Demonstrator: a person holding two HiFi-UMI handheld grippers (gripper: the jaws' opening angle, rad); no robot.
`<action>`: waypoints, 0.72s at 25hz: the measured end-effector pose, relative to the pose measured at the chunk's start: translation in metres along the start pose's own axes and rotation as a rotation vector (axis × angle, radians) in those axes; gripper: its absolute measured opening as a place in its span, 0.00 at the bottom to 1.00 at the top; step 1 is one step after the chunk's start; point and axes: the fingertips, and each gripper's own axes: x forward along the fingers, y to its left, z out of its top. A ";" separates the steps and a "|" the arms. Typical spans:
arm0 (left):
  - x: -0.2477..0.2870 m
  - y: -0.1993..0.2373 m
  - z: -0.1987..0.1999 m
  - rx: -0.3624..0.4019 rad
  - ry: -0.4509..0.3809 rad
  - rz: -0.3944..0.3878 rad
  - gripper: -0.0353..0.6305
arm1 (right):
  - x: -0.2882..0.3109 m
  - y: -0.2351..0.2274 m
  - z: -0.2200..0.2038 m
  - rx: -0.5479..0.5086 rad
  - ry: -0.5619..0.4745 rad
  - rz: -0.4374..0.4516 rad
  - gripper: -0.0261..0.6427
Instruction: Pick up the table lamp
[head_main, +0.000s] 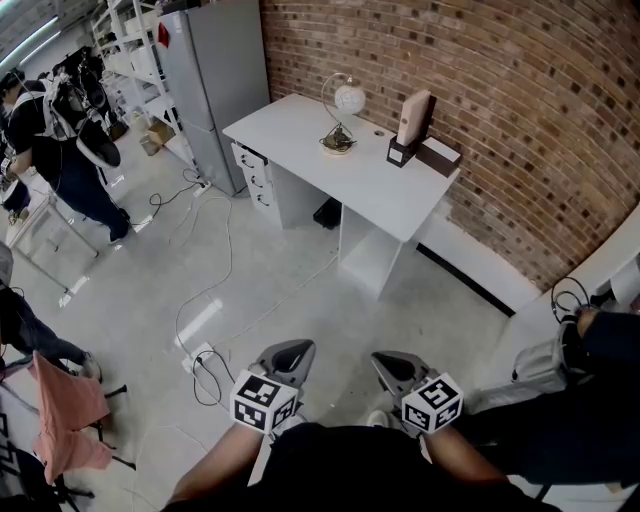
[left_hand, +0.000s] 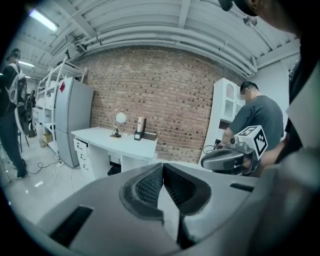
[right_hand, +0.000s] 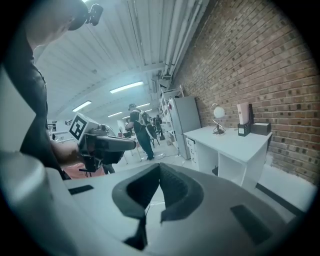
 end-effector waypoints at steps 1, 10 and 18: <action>-0.002 0.003 0.001 -0.001 -0.001 0.000 0.06 | 0.003 0.001 0.000 -0.009 0.007 -0.005 0.05; -0.029 0.038 -0.003 0.000 -0.009 -0.011 0.06 | 0.041 0.034 0.004 -0.041 0.026 -0.012 0.05; -0.060 0.067 -0.013 0.003 0.008 -0.019 0.06 | 0.069 0.067 0.001 -0.027 0.035 -0.028 0.05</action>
